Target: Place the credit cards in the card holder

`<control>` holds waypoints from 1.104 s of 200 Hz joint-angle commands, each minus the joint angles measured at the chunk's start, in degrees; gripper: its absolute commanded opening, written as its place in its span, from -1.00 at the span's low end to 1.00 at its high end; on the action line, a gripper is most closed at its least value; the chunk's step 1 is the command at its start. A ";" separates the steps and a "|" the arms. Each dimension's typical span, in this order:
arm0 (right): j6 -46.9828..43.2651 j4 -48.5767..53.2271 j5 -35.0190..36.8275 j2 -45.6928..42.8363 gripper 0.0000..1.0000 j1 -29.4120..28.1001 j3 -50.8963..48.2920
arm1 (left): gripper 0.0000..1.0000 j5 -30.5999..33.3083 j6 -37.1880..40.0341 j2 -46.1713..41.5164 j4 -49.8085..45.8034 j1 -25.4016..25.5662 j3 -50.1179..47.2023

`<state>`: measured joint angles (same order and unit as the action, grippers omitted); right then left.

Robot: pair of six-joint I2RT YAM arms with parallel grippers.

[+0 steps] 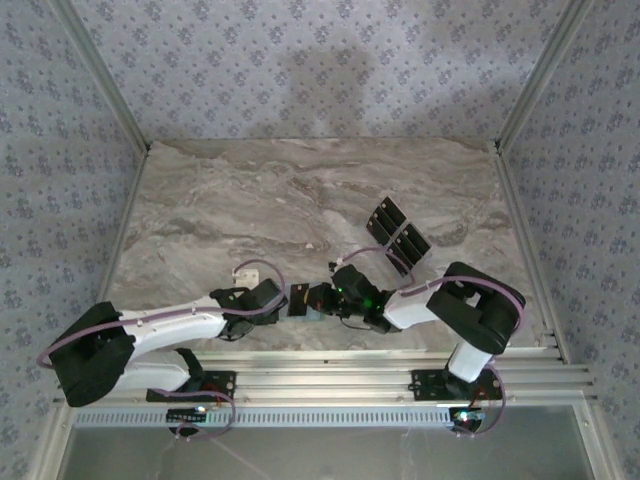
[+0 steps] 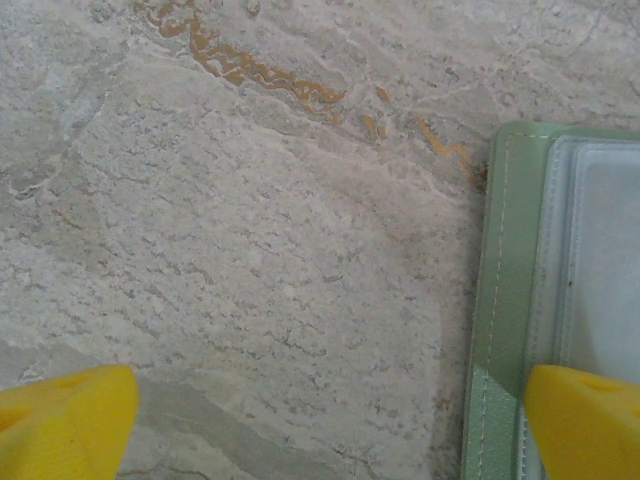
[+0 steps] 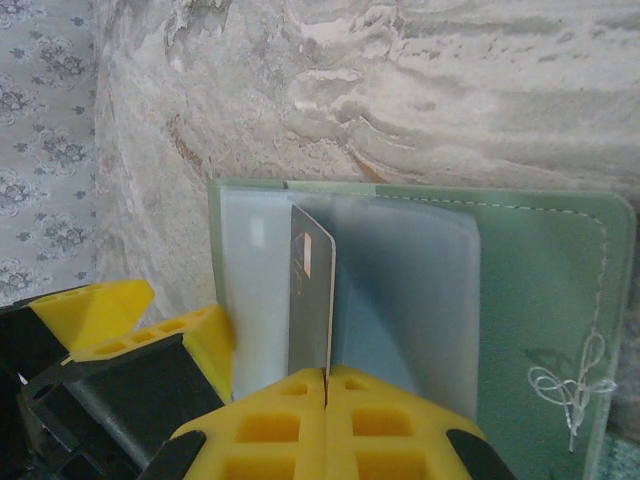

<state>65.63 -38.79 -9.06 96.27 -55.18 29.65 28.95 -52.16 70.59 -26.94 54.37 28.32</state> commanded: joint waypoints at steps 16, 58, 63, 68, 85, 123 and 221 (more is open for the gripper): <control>1.67 -0.92 -0.04 1.47 -1.00 -0.47 -1.95 | 0.99 0.41 -0.49 -0.10 -1.71 -0.34 -0.63; 2.06 -1.15 0.29 0.71 -1.00 -0.50 -3.08 | 0.99 0.52 -0.42 -0.10 -1.71 -0.33 -0.60; 2.08 -1.12 0.28 0.72 -1.00 -0.53 -3.11 | 0.99 0.52 -0.44 -0.10 -1.71 -0.39 -0.54; 2.12 -1.12 0.21 0.73 -1.00 -0.51 -3.16 | 0.99 0.61 -0.47 -0.10 -1.71 -0.38 -0.54; 2.22 -1.12 -0.21 1.08 -1.00 -0.56 -3.12 | 0.99 0.72 -0.36 -0.10 -1.78 -0.38 -0.54; 2.38 -1.12 -1.06 2.46 -1.00 -0.57 -2.43 | 0.99 0.66 -0.31 -0.10 -1.72 -0.36 -0.54; 2.18 -1.05 -2.97 6.53 -1.00 -0.59 1.02 | 0.99 0.60 -0.45 -0.27 -1.80 -0.37 -0.63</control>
<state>67.75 -43.07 -11.22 100.49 -55.24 29.82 28.97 -52.16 70.59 -26.96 54.37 28.32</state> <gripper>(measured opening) 0.057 0.994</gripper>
